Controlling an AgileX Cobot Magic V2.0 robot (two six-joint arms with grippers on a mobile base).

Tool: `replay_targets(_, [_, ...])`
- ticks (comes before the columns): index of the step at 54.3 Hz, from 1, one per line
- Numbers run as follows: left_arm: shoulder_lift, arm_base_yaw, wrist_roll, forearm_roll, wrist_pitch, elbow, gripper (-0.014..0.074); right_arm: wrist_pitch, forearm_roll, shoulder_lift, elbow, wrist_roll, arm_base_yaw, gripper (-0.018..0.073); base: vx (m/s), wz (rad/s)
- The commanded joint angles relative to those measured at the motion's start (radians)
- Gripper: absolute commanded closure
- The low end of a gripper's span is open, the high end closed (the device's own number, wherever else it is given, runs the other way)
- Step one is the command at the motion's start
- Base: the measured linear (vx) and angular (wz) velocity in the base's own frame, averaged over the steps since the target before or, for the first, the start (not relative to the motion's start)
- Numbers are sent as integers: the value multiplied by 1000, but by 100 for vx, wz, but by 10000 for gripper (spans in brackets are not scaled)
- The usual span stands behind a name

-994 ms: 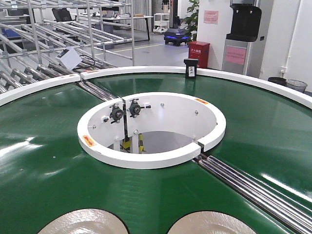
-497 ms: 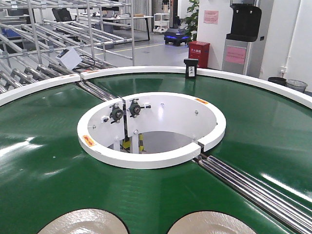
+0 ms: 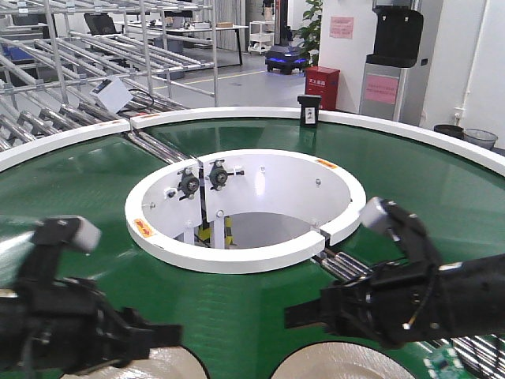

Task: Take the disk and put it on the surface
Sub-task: 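Lower both grippers to the rims of the two cream plates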

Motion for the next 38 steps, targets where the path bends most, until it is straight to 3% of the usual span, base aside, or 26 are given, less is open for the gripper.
replay_targets(1, [28,40,86,-185,27,-37,151,19,101,6,-39,-44,-30,65,0,0])
replay_targets(9, [103,213,83,-161,119,-33,151,117,52,21,-30,-40,-177,65,0,0])
replay_targets(18, [147,438,82,-13,143,-33,151,231,19,21,-30,-40,-397,65,0,0])
replay_targets(23, [178,527,78,60,135,-33,151,245,16,21,-30,-22,-477,65,0,0])
replay_targets(29, [240,578,80,130,149,-33,151,229,18,21,-30,-22,-516,65,0,0])
replay_targets(34, [311,581,137,125,196,-33,151,213,23,21,-30,-44,-516,65,0,0])
replay_targets(38, [380,576,204,64,218,-33,151,208,53,21,-30,-63,-516,65,0,0])
